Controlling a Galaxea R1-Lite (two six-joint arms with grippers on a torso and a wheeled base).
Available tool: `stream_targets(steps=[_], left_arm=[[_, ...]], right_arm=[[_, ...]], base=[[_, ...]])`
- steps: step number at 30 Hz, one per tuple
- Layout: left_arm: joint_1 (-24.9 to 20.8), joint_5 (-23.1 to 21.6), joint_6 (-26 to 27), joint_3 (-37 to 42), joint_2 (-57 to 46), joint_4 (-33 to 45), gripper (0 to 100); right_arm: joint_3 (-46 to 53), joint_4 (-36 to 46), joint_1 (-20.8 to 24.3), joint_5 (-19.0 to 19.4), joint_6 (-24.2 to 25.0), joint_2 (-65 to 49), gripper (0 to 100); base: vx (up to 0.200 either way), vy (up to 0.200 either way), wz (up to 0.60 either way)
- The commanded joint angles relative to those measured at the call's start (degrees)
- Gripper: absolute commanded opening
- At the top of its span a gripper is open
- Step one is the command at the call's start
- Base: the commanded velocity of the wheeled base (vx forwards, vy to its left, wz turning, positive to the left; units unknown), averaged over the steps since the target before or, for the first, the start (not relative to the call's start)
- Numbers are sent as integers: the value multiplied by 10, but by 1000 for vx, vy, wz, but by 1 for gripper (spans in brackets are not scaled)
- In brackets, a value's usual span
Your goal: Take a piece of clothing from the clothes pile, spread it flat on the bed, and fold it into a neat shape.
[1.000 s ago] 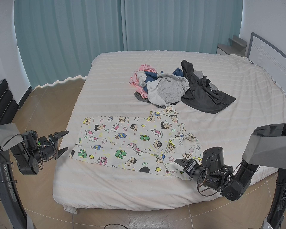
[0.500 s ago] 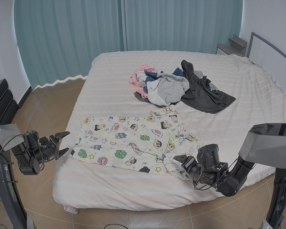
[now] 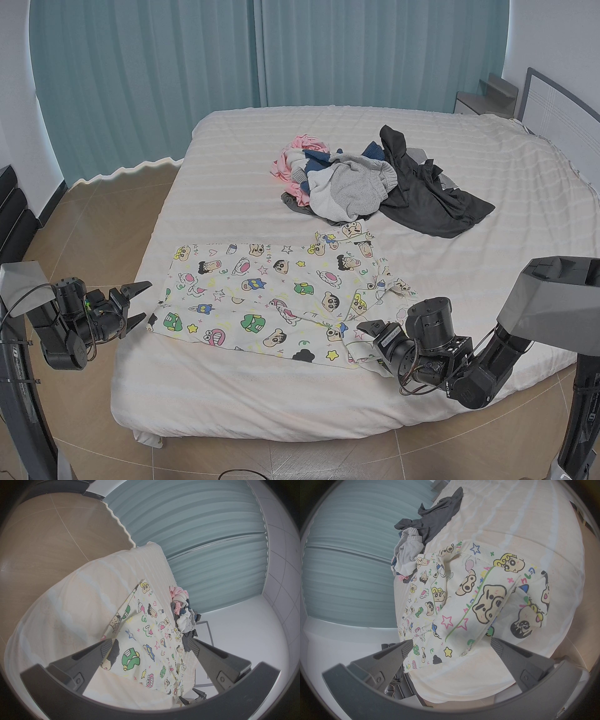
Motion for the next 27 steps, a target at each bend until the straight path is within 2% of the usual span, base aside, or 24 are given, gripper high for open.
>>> stream_targets(steps=[1, 10, 11, 27], left_arm=[[-3, 2, 0, 0, 5, 0, 100], [-3, 3, 0, -1, 6, 0, 100], [-3, 3, 0, -1, 6, 0, 100], [-3, 13, 0, -5, 9, 0, 100]], right_arm=[[-12, 7, 1, 0, 1, 13, 100], [-24, 4, -3, -7, 2, 25, 100], [-26, 4, -3, -7, 2, 26, 0], [-19, 11, -2, -8, 0, 29, 0]], base=[[0, 0, 0], [0, 0, 0], [0, 0, 0], [0, 0, 0]])
